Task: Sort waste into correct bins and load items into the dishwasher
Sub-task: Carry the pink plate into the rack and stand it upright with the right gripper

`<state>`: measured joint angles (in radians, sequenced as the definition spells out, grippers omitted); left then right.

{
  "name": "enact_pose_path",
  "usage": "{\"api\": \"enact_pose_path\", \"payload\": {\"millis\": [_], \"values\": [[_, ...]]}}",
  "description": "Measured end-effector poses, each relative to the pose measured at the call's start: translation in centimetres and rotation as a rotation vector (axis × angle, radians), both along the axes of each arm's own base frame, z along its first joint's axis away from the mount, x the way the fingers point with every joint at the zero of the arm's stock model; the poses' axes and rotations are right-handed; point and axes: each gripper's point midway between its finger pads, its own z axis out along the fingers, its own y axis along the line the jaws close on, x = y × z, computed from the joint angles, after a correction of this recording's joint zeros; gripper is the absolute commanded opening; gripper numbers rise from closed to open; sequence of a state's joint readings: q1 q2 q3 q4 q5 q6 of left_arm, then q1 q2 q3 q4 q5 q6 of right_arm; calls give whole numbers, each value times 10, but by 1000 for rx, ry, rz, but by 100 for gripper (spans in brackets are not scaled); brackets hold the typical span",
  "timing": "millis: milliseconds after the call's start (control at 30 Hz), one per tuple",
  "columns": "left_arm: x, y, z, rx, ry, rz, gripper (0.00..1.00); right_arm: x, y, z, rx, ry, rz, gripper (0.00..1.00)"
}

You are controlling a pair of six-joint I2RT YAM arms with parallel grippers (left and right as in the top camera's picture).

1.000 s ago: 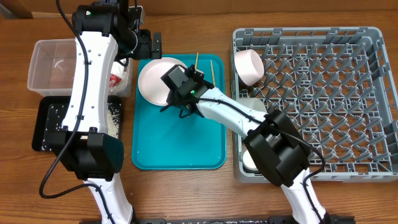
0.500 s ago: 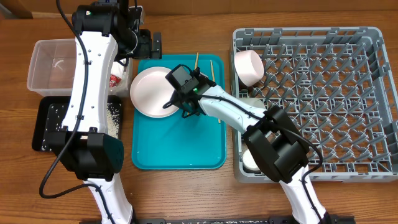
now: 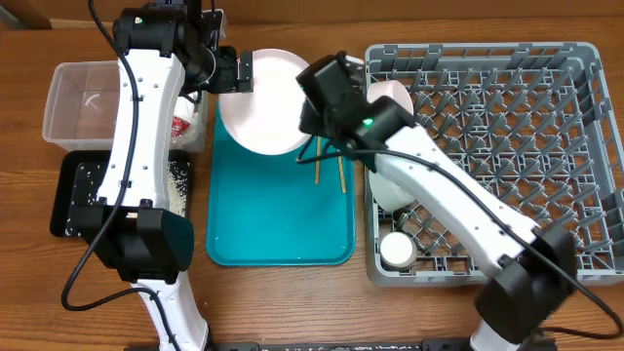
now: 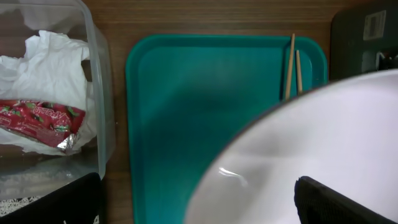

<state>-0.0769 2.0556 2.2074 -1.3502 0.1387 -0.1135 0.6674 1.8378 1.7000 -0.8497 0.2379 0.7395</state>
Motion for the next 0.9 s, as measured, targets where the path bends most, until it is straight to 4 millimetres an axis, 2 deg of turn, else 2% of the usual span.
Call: {"api": "enact_pose_path", "payload": {"millis": [133,267,300,433,500,567,733,833,900], "values": [[0,0,0,0,0,0,100,-6,-26,-6,-129,11,-40,4],[0,0,0,0,0,0,100,-9,-46,0,-229,-11,-63,4],[0,0,0,0,0,0,100,-10,-53,7,-250,-25,-75,4],[0,0,0,0,0,0,100,-25,-99,60,-392,-140,-128,4],[0,0,0,0,0,0,100,-35,-131,84,-548,-189,-154,4],[0,0,0,0,0,0,100,-40,-154,95,-694,-204,-188,4],[0,0,0,0,0,0,100,-35,-205,110,-985,-208,-311,4],[0,0,0,0,0,0,100,-27,-233,107,-1044,-170,-383,4],[0,0,0,0,0,0,100,-18,-255,96,-1096,-114,-431,4]]}}
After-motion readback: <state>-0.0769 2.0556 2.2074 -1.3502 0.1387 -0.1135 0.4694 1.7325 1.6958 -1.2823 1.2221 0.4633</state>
